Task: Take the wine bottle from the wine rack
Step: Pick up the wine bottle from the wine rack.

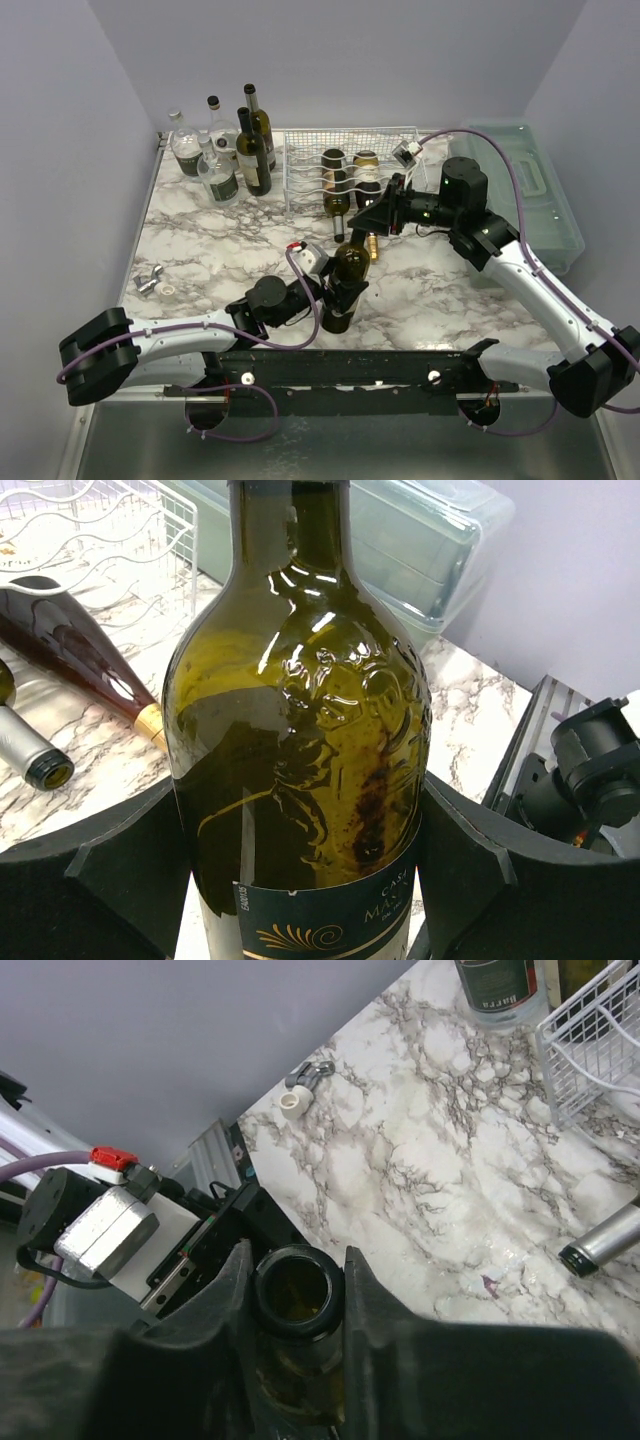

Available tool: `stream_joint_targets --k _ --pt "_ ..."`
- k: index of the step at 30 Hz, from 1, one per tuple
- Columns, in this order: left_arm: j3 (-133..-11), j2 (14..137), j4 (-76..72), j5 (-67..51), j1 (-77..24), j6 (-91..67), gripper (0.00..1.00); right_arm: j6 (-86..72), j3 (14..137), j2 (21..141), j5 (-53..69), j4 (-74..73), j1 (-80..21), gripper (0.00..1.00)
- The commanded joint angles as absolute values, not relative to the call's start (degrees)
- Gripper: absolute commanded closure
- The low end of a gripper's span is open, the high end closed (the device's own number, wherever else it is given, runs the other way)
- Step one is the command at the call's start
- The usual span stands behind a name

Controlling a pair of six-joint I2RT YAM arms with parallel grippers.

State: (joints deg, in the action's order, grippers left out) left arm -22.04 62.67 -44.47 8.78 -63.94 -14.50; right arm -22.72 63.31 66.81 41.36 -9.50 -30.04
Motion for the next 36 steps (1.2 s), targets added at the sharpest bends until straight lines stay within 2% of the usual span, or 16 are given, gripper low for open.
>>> stream_joint_targets --k 1,2,3,4,5,8,10,11,19,25,36 --pt "-25.2 62.64 -53.35 10.12 -64.34 -14.87 1.0 -21.5 64.95 67.85 42.98 -9.22 -30.62 1.0" --pt "-25.17 62.74 -53.34 9.96 -64.34 -15.22 1.0 -21.13 65.6 68.05 42.82 -9.35 -30.65 1.0" --pt "-25.19 62.84 -53.33 9.43 -64.29 -15.49 0.95 -20.89 66.27 68.16 42.72 -9.37 -30.71 1.0" --pt "-25.14 62.93 -53.35 8.76 -64.24 -15.68 0.85 -20.55 67.06 68.44 42.76 -9.49 -30.73 1.0" --pt "-25.07 62.99 -53.35 8.45 -64.25 -16.18 0.68 -20.01 67.84 68.72 42.87 -9.86 -30.72 1.0" --pt "-24.33 62.71 -53.26 7.74 -64.16 -17.45 0.27 -18.04 70.12 69.25 42.96 -10.7 -31.23 1.0" --pt "-23.46 62.03 -53.18 7.74 -63.86 -18.7 0.11 -16.71 71.08 69.4 43.26 -11.1 -31.46 1.0" --pt "-22.96 61.48 -53.04 7.79 -63.53 -19.23 0.07 -16.15 71.34 69.39 43.24 -11.26 -31.64 1.0" --pt "-20.37 54.94 -50.78 2.7 -58.11 -22.06 0.02 -13.17 70.14 69.42 42.3 -12.52 -32.64 1.0" --pt "-25.68 53.36 -42.72 -1.69 -54.79 -22.5 0.03 -11.64 70.14 69.69 41.13 -13.18 -33.21 1.0" --pt "-34.38 60.89 -37.56 -2.44 -54.67 -21.86 0.21 -11.35 70.18 70.13 40.7 -13.36 -33.64 1.0"
